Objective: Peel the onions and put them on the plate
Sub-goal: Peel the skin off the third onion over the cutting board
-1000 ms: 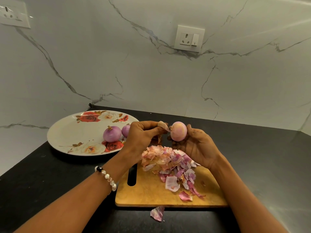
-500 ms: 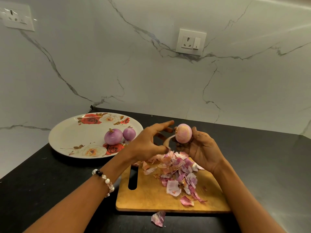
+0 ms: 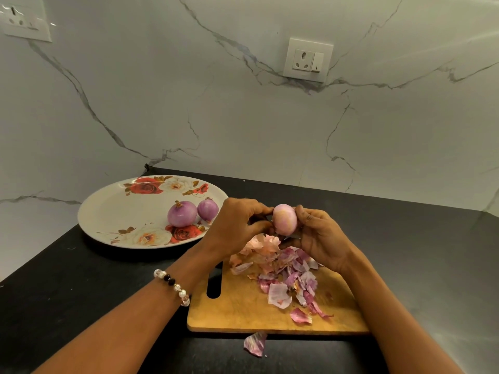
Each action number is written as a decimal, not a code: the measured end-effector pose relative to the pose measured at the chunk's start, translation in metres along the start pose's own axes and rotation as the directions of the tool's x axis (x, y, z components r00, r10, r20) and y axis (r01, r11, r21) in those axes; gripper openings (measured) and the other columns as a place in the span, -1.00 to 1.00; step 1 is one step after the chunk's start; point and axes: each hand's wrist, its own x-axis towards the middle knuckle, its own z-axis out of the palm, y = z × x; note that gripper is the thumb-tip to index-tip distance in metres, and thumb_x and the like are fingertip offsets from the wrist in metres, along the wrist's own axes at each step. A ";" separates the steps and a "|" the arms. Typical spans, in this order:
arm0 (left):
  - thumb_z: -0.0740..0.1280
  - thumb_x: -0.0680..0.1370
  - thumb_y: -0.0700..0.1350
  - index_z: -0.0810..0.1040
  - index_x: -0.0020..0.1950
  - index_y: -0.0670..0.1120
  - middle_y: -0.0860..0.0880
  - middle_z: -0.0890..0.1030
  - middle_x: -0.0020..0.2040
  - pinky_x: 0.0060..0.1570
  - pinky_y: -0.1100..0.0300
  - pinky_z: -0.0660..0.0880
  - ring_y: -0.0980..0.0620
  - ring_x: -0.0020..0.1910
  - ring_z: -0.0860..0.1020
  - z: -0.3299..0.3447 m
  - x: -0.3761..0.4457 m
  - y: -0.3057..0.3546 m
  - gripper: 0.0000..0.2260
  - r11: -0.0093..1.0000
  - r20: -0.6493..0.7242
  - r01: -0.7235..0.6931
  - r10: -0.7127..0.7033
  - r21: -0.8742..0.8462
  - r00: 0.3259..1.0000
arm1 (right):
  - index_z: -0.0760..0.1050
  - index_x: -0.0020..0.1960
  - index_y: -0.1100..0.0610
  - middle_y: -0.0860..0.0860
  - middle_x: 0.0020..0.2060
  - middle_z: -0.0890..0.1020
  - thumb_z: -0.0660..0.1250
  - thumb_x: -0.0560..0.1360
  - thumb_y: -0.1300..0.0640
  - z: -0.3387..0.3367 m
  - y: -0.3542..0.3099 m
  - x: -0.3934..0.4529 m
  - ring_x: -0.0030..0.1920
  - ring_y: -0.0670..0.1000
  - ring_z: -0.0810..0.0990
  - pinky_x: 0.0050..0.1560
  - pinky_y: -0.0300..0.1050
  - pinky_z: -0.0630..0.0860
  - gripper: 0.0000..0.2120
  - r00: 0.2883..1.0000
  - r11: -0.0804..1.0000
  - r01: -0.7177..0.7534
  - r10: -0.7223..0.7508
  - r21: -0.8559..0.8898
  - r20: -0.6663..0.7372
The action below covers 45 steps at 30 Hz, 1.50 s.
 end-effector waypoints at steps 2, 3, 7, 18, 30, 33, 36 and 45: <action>0.44 0.46 -0.22 0.65 0.09 -0.18 -0.10 0.68 -0.10 -0.17 0.52 0.41 0.13 -0.17 0.56 0.000 0.000 -0.002 -0.79 0.999 0.012 -0.033 0.033 0.012 0.999 | 0.56 0.17 0.30 0.28 0.09 0.63 0.45 0.39 -0.13 0.000 -0.001 -0.002 -0.07 0.20 0.68 -0.21 -0.01 0.67 -0.44 1.000 1.000 -0.002 0.002 -0.024 -0.025; 0.43 0.46 -0.24 0.65 0.07 -0.19 -0.11 0.66 -0.14 -0.20 0.48 0.41 0.12 -0.20 0.54 0.000 0.000 -0.003 -0.81 0.999 0.011 -0.047 0.047 0.024 0.999 | 0.55 0.16 0.31 0.28 0.09 0.62 0.35 0.44 -0.07 0.000 -0.001 -0.002 -0.08 0.19 0.67 -0.22 -0.02 0.67 -0.52 0.999 0.999 -0.006 0.004 -0.040 -0.040; 0.43 0.45 -0.27 0.68 0.02 -0.16 -0.06 0.59 -0.23 -0.33 0.39 0.39 0.12 -0.28 0.48 -0.007 0.003 -0.009 -0.83 0.994 -0.031 -0.071 0.074 0.078 0.997 | 0.58 0.13 0.25 0.29 0.12 0.60 0.26 0.46 0.02 0.002 -0.001 -0.003 -0.02 0.23 0.63 -0.20 -0.01 0.67 -0.63 0.997 0.994 -0.005 -0.004 -0.112 -0.082; 0.38 0.50 -0.01 0.68 0.01 -0.09 0.00 0.62 -0.12 -0.23 0.24 0.53 0.08 -0.18 0.55 -0.003 0.001 -0.001 -0.80 0.990 0.031 0.142 -0.142 -0.020 0.989 | 0.61 0.14 0.08 0.11 0.06 0.67 0.35 0.42 0.05 -0.002 -0.003 -0.001 0.06 0.20 0.66 0.00 0.11 0.66 -0.68 0.971 0.938 0.158 -0.204 -0.309 -0.123; 0.42 0.49 -0.14 0.67 0.04 -0.06 0.09 0.68 -0.19 -0.16 0.32 0.57 0.14 -0.18 0.63 -0.002 -0.002 -0.001 -0.85 0.891 0.125 0.378 -0.357 -0.253 0.926 | 0.58 0.18 0.12 0.07 0.08 0.68 0.45 0.35 0.13 -0.001 -0.001 0.000 0.10 0.17 0.67 -0.07 -0.04 0.67 -0.60 0.952 0.919 0.261 -0.296 -0.297 -0.079; 0.40 0.50 -0.16 0.68 0.00 -0.07 0.07 0.68 -0.22 -0.20 0.34 0.56 0.12 -0.20 0.64 -0.001 -0.001 0.000 -0.88 0.867 0.115 0.397 -0.381 -0.299 0.918 | 0.58 0.19 0.13 0.08 0.09 0.68 0.46 0.35 0.14 -0.001 -0.001 0.000 0.10 0.18 0.67 -0.08 -0.04 0.67 -0.59 0.949 0.921 0.272 -0.304 -0.279 -0.078; 0.40 0.50 -0.13 0.67 0.03 -0.09 0.04 0.68 -0.19 -0.19 0.31 0.57 0.11 -0.18 0.64 -0.001 0.000 0.001 -0.86 0.846 0.143 0.413 -0.387 -0.337 0.911 | 0.57 0.20 0.13 0.10 0.11 0.67 0.46 0.34 0.12 -0.002 -0.001 0.001 0.11 0.20 0.66 -0.06 -0.03 0.67 -0.57 0.948 0.921 0.275 -0.307 -0.278 -0.080; 0.43 0.47 -0.18 0.66 0.06 -0.10 0.02 0.68 -0.15 -0.17 0.29 0.58 0.07 -0.16 0.64 0.001 -0.001 -0.001 -0.83 0.852 0.106 0.418 -0.406 -0.314 0.908 | 0.58 0.18 0.12 0.07 0.08 0.68 0.45 0.35 0.15 -0.002 0.001 0.002 0.10 0.18 0.67 -0.09 -0.04 0.67 -0.61 0.950 0.927 0.273 -0.302 -0.257 -0.080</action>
